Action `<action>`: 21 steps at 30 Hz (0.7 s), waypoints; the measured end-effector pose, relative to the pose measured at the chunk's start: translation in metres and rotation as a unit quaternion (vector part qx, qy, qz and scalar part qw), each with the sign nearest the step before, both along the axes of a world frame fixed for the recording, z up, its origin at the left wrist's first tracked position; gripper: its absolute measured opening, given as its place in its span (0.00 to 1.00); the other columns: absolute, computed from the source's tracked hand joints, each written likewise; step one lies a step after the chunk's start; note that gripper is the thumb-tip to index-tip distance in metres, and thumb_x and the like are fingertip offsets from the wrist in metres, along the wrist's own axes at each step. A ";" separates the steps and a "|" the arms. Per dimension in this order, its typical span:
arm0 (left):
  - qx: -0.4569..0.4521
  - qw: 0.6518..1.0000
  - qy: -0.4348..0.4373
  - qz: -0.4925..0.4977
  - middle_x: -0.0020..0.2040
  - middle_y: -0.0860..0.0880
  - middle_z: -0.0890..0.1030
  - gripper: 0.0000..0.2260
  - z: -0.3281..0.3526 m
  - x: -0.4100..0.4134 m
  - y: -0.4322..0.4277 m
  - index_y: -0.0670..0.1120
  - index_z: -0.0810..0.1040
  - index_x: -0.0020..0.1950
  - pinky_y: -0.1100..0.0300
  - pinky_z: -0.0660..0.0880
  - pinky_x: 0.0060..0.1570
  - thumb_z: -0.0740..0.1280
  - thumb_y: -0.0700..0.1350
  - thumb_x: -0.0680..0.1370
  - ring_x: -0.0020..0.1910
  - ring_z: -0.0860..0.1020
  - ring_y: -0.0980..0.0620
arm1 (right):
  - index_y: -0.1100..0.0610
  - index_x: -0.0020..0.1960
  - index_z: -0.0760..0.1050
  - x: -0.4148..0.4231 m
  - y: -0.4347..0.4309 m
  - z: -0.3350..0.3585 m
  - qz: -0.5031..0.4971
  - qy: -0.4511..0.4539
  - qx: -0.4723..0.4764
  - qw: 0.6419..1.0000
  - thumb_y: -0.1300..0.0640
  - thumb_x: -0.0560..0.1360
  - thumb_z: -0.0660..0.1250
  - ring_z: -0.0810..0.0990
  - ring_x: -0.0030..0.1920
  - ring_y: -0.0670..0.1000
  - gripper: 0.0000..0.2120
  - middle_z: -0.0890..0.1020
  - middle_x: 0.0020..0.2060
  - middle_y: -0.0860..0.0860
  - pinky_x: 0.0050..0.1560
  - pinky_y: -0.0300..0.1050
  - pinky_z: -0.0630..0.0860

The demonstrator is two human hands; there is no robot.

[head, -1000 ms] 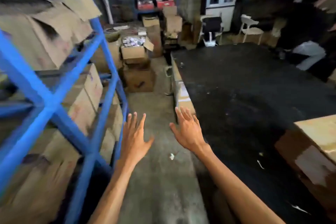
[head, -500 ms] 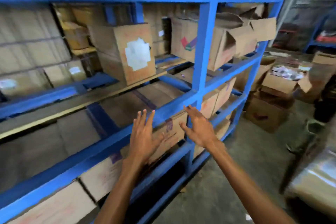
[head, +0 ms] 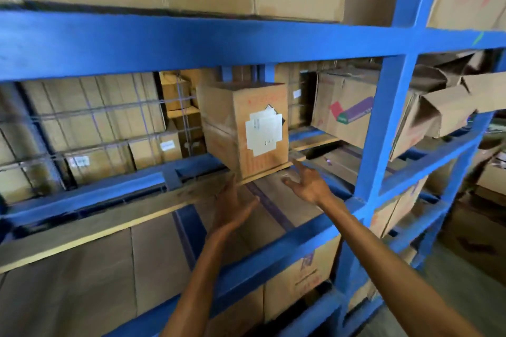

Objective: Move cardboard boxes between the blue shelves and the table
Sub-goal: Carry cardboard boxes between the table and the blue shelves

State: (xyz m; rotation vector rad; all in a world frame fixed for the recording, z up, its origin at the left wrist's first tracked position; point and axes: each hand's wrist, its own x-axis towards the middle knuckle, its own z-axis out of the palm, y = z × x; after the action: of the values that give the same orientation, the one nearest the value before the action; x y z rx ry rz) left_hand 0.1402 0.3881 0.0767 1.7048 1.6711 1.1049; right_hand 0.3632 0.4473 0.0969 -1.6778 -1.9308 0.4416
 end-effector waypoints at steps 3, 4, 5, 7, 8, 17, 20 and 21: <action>-0.005 0.998 -0.055 0.006 0.76 0.44 0.71 0.35 0.017 0.002 0.048 0.50 0.63 0.80 0.46 0.69 0.72 0.75 0.47 0.77 0.74 0.71 0.42 | 0.53 0.82 0.63 0.000 0.051 0.018 0.004 0.063 0.006 0.998 0.42 0.80 0.70 0.71 0.75 0.61 0.35 0.72 0.76 0.56 0.68 0.47 0.69; -0.014 0.998 -0.059 0.019 0.77 0.43 0.69 0.37 0.023 0.002 0.062 0.48 0.60 0.82 0.46 0.68 0.73 0.75 0.48 0.77 0.75 0.69 0.41 | 0.55 0.82 0.62 0.000 0.066 0.024 0.000 0.086 0.000 0.996 0.40 0.79 0.71 0.70 0.76 0.61 0.38 0.72 0.77 0.56 0.69 0.48 0.69; -0.015 0.998 -0.058 0.029 0.79 0.42 0.67 0.39 0.027 0.002 0.076 0.47 0.57 0.83 0.45 0.68 0.74 0.75 0.48 0.77 0.76 0.68 0.41 | 0.56 0.83 0.60 0.000 0.080 0.029 -0.006 0.112 -0.014 0.994 0.39 0.77 0.72 0.70 0.76 0.61 0.43 0.71 0.78 0.57 0.71 0.49 0.68; 0.006 0.998 -0.041 0.046 0.79 0.42 0.65 0.39 0.035 0.002 0.101 0.47 0.55 0.83 0.45 0.68 0.73 0.74 0.48 0.78 0.76 0.67 0.40 | 0.55 0.85 0.52 -0.002 0.107 0.037 -0.016 0.159 -0.042 0.986 0.37 0.74 0.75 0.68 0.77 0.61 0.51 0.68 0.79 0.57 0.74 0.53 0.68; 0.017 0.998 -0.035 0.051 0.78 0.42 0.66 0.38 0.039 0.001 0.112 0.47 0.56 0.83 0.46 0.68 0.72 0.73 0.48 0.79 0.75 0.68 0.40 | 0.54 0.85 0.49 -0.004 0.120 0.041 -0.021 0.176 -0.053 0.983 0.37 0.73 0.76 0.69 0.77 0.61 0.54 0.67 0.79 0.57 0.75 0.54 0.69; 0.008 0.986 -0.163 0.042 0.77 0.42 0.70 0.39 0.039 0.004 0.180 0.45 0.57 0.82 0.38 0.72 0.70 0.75 0.48 0.78 0.74 0.71 0.40 | 0.57 0.78 0.66 -0.014 0.202 0.049 0.008 0.327 -0.075 0.942 0.42 0.70 0.81 0.83 0.52 0.49 0.44 0.82 0.64 0.55 0.45 0.40 0.79; 0.000 0.982 -0.179 0.059 0.80 0.42 0.66 0.44 0.045 0.012 0.193 0.48 0.50 0.84 0.37 0.69 0.73 0.75 0.49 0.77 0.77 0.67 0.39 | 0.56 0.68 0.74 -0.016 0.212 0.050 0.051 0.314 -0.079 0.945 0.46 0.73 0.79 0.86 0.54 0.53 0.29 0.86 0.58 0.55 0.54 0.49 0.84; 0.002 0.980 -0.189 0.067 0.80 0.41 0.65 0.45 0.048 0.015 0.196 0.48 0.49 0.84 0.37 0.68 0.73 0.75 0.49 0.77 0.78 0.66 0.39 | 0.54 0.65 0.75 -0.017 0.213 0.050 0.059 0.317 -0.080 0.943 0.46 0.73 0.79 0.87 0.55 0.54 0.25 0.86 0.56 0.55 0.58 0.53 0.83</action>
State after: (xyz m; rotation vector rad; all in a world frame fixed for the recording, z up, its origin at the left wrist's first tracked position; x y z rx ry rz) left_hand 0.1547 0.5837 0.1242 1.2959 1.5545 1.3950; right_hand 0.3467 0.6603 0.1468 -1.2894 -1.5365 1.0646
